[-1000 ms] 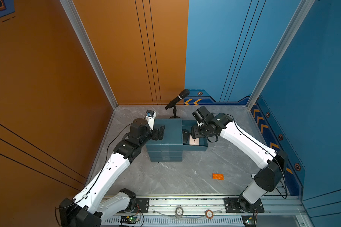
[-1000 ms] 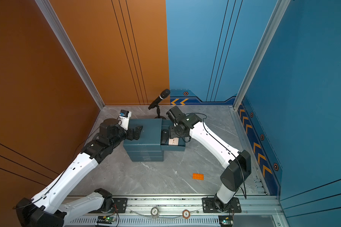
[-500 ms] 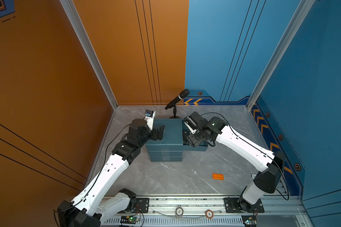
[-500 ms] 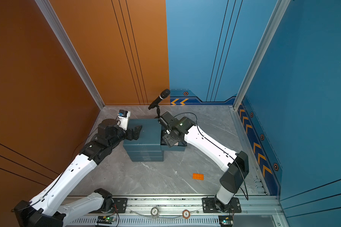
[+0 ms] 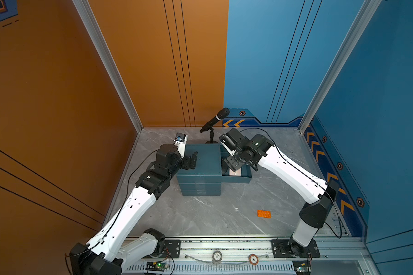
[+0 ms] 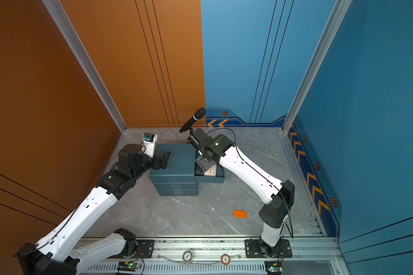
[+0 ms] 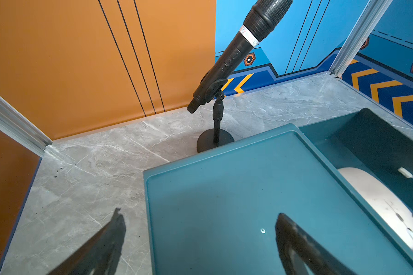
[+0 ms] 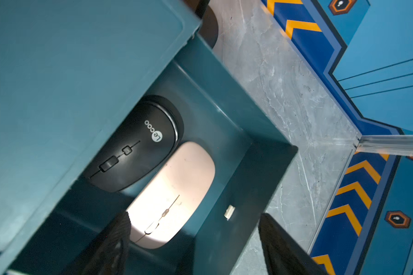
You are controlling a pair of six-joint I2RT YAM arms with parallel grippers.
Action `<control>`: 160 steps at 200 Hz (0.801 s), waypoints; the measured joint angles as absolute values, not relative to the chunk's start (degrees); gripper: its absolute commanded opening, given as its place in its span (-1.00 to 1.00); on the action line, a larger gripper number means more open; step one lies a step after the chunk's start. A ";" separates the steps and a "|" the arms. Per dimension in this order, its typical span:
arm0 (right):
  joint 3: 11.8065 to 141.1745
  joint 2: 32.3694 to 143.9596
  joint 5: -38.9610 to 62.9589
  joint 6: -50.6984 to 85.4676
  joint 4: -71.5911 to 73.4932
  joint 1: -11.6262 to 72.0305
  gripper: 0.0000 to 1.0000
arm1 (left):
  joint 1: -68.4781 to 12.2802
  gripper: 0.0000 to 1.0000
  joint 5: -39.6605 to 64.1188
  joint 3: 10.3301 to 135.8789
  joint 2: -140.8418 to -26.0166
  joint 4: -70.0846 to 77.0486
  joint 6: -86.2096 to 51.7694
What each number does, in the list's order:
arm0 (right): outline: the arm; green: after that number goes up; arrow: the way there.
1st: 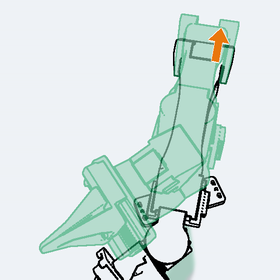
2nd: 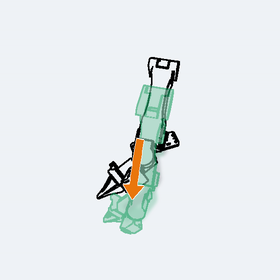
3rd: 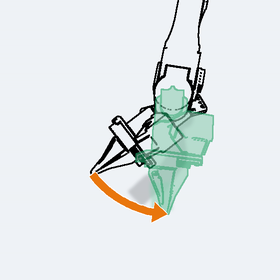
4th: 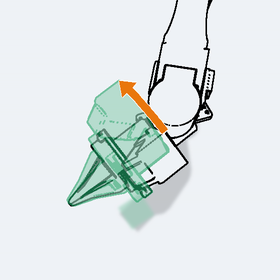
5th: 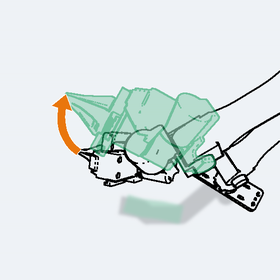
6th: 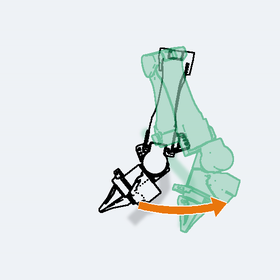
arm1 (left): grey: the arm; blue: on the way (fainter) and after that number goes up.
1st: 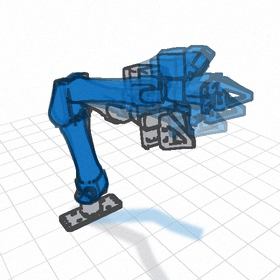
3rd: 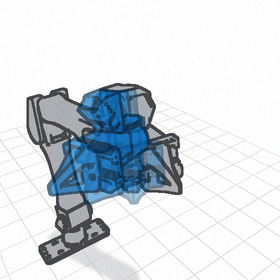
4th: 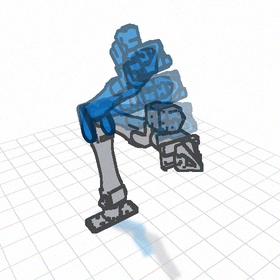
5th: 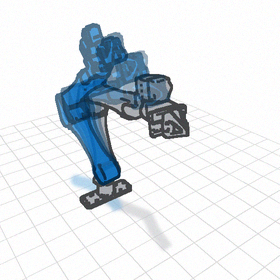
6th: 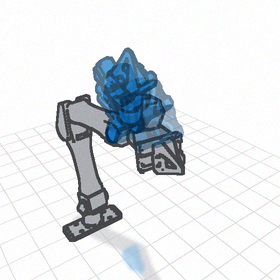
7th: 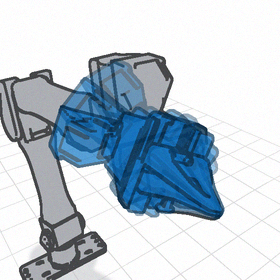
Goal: Take the mice out of the drawer
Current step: Move the mouse to the drawer.
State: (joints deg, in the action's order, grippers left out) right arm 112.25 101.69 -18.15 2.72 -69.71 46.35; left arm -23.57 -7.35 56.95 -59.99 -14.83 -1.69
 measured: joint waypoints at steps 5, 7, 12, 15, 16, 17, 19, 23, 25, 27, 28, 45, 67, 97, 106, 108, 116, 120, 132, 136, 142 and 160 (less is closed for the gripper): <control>113.32 101.95 -17.93 3.90 -70.22 46.17 0.55 | -23.57 0.95 -7.35 56.95 -59.99 -14.81 -1.69; 113.82 102.08 -17.82 4.32 -70.39 46.11 0.55 | -23.57 0.95 -7.35 56.95 -59.99 -14.83 -1.69; 114.69 102.32 -17.43 5.63 -70.83 45.93 0.54 | -23.57 0.95 -7.33 56.95 -59.99 -14.83 -1.72; 115.24 102.45 -17.08 6.37 -71.09 45.78 0.53 | -23.57 0.95 -7.33 56.95 -59.99 -14.83 -1.72; 115.37 102.50 -16.93 6.63 -71.20 45.74 0.52 | -23.57 0.95 -7.33 56.95 -59.99 -14.81 -1.72; 115.50 102.52 -16.82 6.90 -71.29 45.69 0.52 | -23.57 0.95 -7.31 56.95 -59.99 -14.83 -1.72; 115.90 102.61 -16.53 7.57 -71.50 45.60 0.51 | -23.57 0.95 -7.31 56.95 -59.99 -14.83 -1.72; 116.36 102.69 -16.16 8.49 -71.83 45.47 0.51 | -23.57 0.95 -7.27 56.95 -59.99 -14.81 -1.72; 116.62 102.76 -15.86 9.17 -71.94 45.34 0.51 | -23.57 0.95 -7.27 56.95 -59.99 -14.81 -1.72; 116.79 102.78 -15.57 9.52 -72.12 45.30 0.51 | -23.57 0.95 -7.25 56.95 -59.99 -14.81 -1.72; 116.95 102.78 -15.33 9.89 -72.23 45.25 0.50 | -23.57 0.95 -7.18 56.95 -59.99 -14.83 -1.72; 117.71 102.78 -13.28 13.69 -73.38 44.80 0.51 | -23.40 0.95 -4.73 56.95 -59.99 -14.83 -2.00; 117.71 102.76 -12.34 17.02 -74.32 44.66 0.51 | -21.61 0.95 4.43 56.97 -59.99 -14.79 -4.23; 117.69 102.76 -11.40 20.01 -74.65 44.45 0.51 | -16.12 0.95 24.93 58.57 -60.49 -11.68 -13.02; 117.69 102.76 -10.74 20.80 -74.65 44.27 0.51 | -14.33 0.96 32.23 59.24 -61.10 -7.79 -17.39; 117.69 102.76 -10.68 20.91 -74.65 44.23 0.51 | -13.98 0.96 33.76 59.37 -61.25 -6.87 -18.13; 117.69 102.76 -10.33 21.39 -74.63 44.14 0.51 | -12.99 0.96 38.87 59.81 -61.89 -3.53 -21.39; 117.62 102.76 -10.17 21.56 -74.61 44.12 0.51 | -12.51 0.96 41.28 59.99 -62.19 -1.98 -23.09; 117.03 102.59 -9.78 22.17 -74.56 44.05 0.51 | -11.79 0.96 46.83 60.36 -62.94 0.91 -26.20; 116.73 102.50 -9.54 22.31 -74.56 44.01 0.51 | -11.66 0.96 48.05 60.45 -63.13 1.30 -26.92; 116.22 102.30 -9.21 22.52 -74.52 44.01 0.51 | -11.64 0.96 49.84 60.55 -63.44 1.85 -27.77; 114.58 101.62 -8.47 23.00 -74.30 43.90 0.50 | -11.64 0.96 52.86 60.80 -64.23 1.87 -28.62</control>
